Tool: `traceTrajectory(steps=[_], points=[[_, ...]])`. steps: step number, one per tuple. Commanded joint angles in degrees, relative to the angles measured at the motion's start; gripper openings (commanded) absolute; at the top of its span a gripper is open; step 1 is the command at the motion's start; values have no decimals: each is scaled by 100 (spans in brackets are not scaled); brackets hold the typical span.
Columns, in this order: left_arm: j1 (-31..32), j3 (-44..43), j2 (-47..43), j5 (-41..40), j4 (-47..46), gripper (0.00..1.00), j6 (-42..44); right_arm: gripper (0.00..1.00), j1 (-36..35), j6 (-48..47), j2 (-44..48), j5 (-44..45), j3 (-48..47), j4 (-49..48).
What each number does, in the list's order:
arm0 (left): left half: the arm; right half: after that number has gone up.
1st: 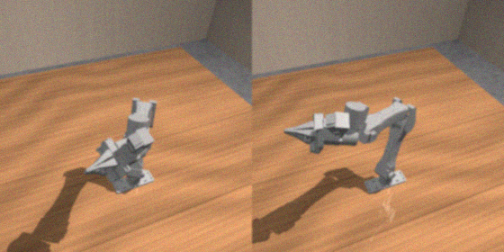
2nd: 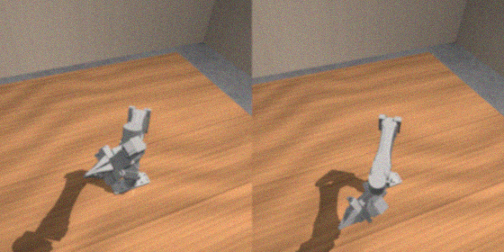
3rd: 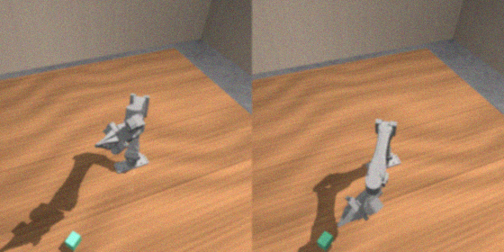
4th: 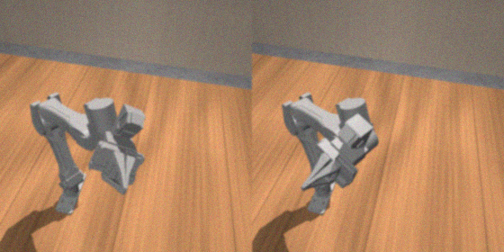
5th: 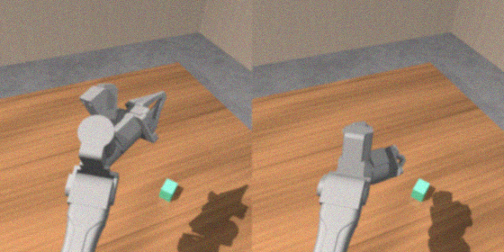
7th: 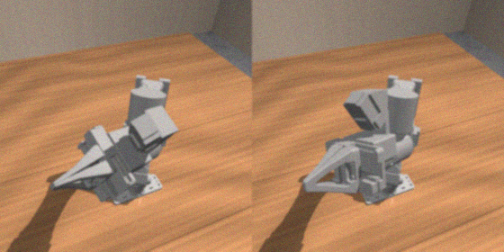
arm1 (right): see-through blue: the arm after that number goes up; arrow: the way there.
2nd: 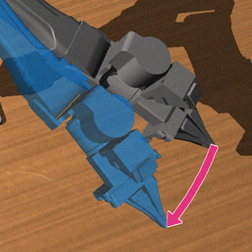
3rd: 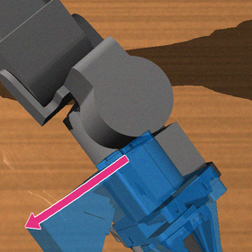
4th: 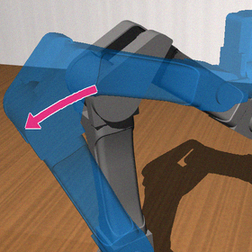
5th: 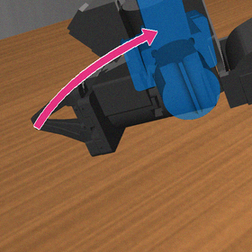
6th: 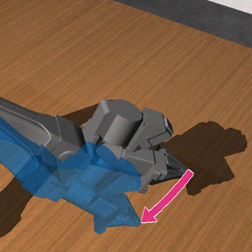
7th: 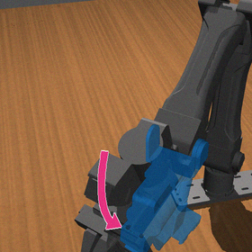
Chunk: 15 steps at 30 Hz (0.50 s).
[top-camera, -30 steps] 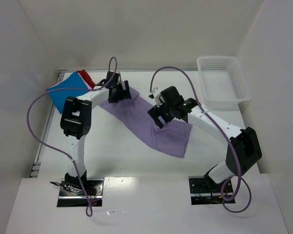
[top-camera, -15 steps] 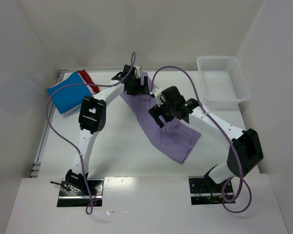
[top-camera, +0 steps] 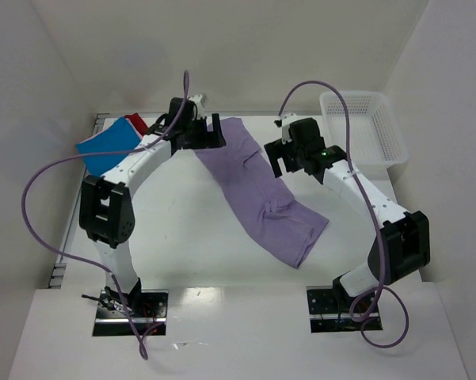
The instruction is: Fold and stack the t-shirts
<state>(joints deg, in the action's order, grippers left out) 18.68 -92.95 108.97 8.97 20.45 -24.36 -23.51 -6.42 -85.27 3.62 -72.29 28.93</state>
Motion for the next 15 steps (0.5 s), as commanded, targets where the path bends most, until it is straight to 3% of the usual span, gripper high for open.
traceTrajectory(steps=[1, 11, 15], points=[[302, 31, -384, 359, -269, 100, -104, 100, -57, 158, -32, 130, -539, -449], [1734, 443, -77, 1124, -875, 100, -526, 100, 196, 684, -586, 992, -1068, -642], [1938, 935, -182, 1177, -1104, 100, -412, 100, 1021, 1089, -534, 53, -1226, -896]])
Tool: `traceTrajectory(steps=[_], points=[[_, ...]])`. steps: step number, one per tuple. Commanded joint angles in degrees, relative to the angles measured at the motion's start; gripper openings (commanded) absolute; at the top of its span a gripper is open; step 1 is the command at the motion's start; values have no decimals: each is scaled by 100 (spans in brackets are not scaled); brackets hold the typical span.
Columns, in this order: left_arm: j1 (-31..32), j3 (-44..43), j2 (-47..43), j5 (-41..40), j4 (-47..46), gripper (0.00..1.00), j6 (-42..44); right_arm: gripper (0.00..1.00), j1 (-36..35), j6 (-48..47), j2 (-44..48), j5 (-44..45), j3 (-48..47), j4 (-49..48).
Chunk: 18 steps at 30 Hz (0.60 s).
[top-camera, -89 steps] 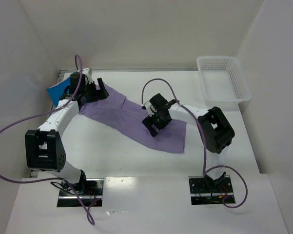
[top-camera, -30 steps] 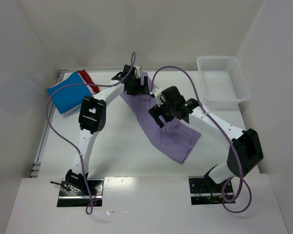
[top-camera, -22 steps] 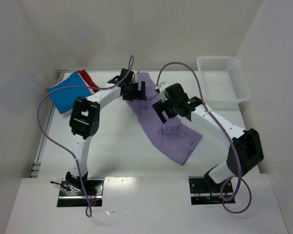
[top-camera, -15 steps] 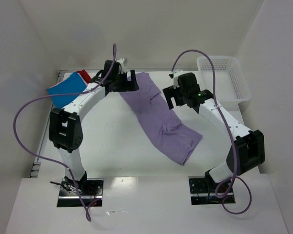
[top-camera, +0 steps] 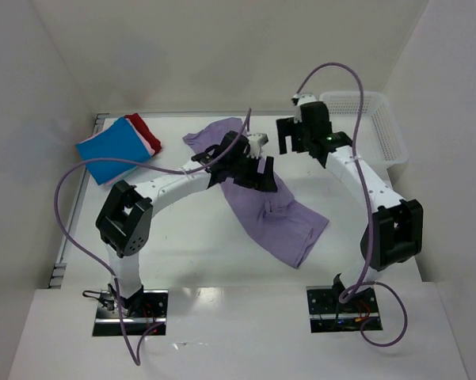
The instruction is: Fold and stack the t-shirts
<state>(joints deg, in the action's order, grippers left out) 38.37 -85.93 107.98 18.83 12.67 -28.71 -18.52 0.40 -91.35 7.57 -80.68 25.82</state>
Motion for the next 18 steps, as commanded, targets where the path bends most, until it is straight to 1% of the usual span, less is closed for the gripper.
traceTrajectory(steps=[1, 3, 6, 11, 14, 16, 18], points=[[-31, 296, -85, 261, -326, 100, 84, 100, 586, 521, 74, -344, -447, -648], [91, 523, -85, 402, -500, 100, 85, 100, 656, 522, 74, -344, -526, -727], [214, 577, -85, 543, -660, 100, 138, 100, 710, 443, -75, -213, -746, -728], [566, 183, 372, 604, -494, 100, 436, 100, 763, 337, -181, 51, -923, -614], [733, 112, 478, 456, -361, 100, 594, 100, 815, 451, -50, 349, -852, -614], [786, 217, 531, 254, -300, 100, 674, 100, 964, 521, -49, 543, -800, -614], [917, 366, 531, 253, -404, 100, 735, 100, 1226, 609, 73, 543, -800, -614]])
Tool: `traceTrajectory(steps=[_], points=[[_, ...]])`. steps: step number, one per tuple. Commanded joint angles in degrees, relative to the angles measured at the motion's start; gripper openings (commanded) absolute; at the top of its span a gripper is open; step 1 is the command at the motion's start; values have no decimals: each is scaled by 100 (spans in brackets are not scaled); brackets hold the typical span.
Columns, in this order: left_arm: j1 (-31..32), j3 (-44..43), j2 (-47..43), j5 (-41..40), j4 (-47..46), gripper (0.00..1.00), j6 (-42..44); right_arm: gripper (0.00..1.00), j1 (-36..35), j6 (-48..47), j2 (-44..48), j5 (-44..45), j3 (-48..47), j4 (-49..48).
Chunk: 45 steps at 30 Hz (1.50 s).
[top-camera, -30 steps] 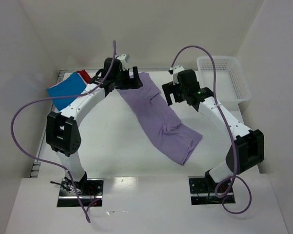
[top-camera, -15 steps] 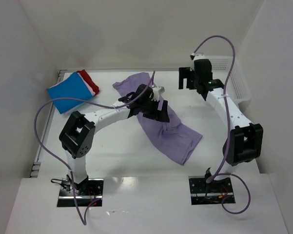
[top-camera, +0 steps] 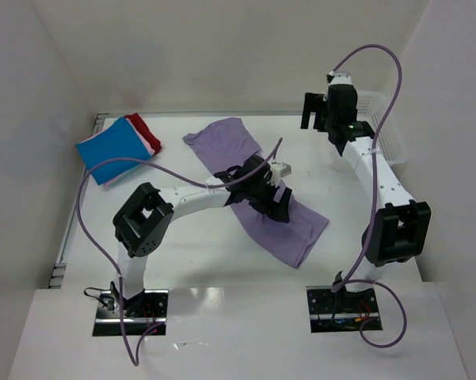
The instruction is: Fold and stack the t-shirts
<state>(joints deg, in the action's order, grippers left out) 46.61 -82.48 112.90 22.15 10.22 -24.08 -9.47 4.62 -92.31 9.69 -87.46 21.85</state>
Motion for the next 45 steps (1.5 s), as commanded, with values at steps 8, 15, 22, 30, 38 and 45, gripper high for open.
traceTrajectory(steps=[8, 15, 22, 30, 38, 45], points=[[524, 136, 328, 104, -284, 100, 474, 100, 763, 250, 424, 200, 114, -269], [700, 258, 487, 52, 129, 100, 544, 100, 763, 250, 538, 77, 273, -321], [815, 372, 435, -79, 946, 100, 606, 100, 763, 302, 714, -29, 519, -427], [815, 1409, -566, -553, 1597, 100, 27, 100, 763, 355, 881, -371, 686, -427], [815, 2104, -1367, -590, 1817, 100, -405, 100, 492, 355, 706, -1672, 739, -681], [815, 2499, -1709, -686, 2002, 100, -616, 100, -430, 355, -295, -2130, 134, -734]])
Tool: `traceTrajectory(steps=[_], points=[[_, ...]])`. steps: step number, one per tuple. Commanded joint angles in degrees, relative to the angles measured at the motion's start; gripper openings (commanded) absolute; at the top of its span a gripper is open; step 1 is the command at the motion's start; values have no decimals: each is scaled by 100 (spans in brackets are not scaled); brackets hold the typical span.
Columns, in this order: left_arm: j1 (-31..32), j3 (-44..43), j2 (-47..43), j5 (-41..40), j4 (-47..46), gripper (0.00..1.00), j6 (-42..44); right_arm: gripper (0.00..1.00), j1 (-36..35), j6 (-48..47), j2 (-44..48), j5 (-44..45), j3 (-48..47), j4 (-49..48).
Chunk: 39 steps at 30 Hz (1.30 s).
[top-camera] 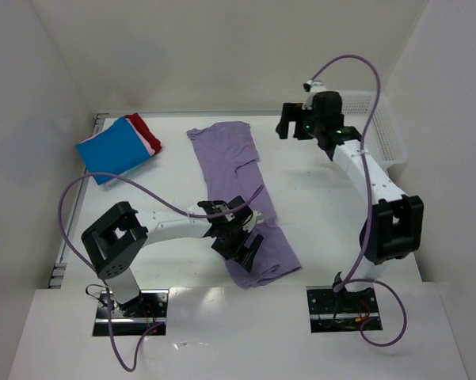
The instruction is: Fold and stack the t-shirts
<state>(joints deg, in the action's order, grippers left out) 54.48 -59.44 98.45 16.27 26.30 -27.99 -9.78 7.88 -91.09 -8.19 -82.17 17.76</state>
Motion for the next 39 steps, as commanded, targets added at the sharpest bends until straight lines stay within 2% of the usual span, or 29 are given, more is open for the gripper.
traceTrajectory(steps=[1, 6, 11, 20, 23, 24, 26, 27, 30, 39], points=[[28, 196, -326, -98, 471, 100, -286, 100, -506, 29, -523, -403, -483, -326], [28, 512, -590, -264, 525, 100, -392, 100, -981, 188, -1461, -588, -1281, -387], [28, 513, -520, -335, 525, 100, -339, 100, -1535, 73, -2307, -518, -2135, -28], [28, 134, -915, -572, 578, 100, -225, 100, -1834, -207, -3791, -237, -3664, 709], [28, 257, -1520, -992, 491, 100, -575, 100, -1949, -585, -4397, -52, -4332, 1106], [-24, 371, -2009, -1125, 437, 100, -689, 100, -2010, -673, -4513, -52, -4586, 1281], [-103, 503, -2556, -1571, 227, 100, -1015, 100, -2010, -753, -4680, 123, -4685, 1335], [-174, 564, -3107, -1722, 148, 100, -1111, 100, -2010, -753, -4812, 124, -4764, 1335], [-236, 802, -3927, -2021, -160, 100, -1174, 100, -2010, -753, -5128, 124, -5123, 1388], [-236, 829, -4300, -2199, -38, 100, -1042, 100, -2063, -875, -5946, 386, -5818, 1810]])
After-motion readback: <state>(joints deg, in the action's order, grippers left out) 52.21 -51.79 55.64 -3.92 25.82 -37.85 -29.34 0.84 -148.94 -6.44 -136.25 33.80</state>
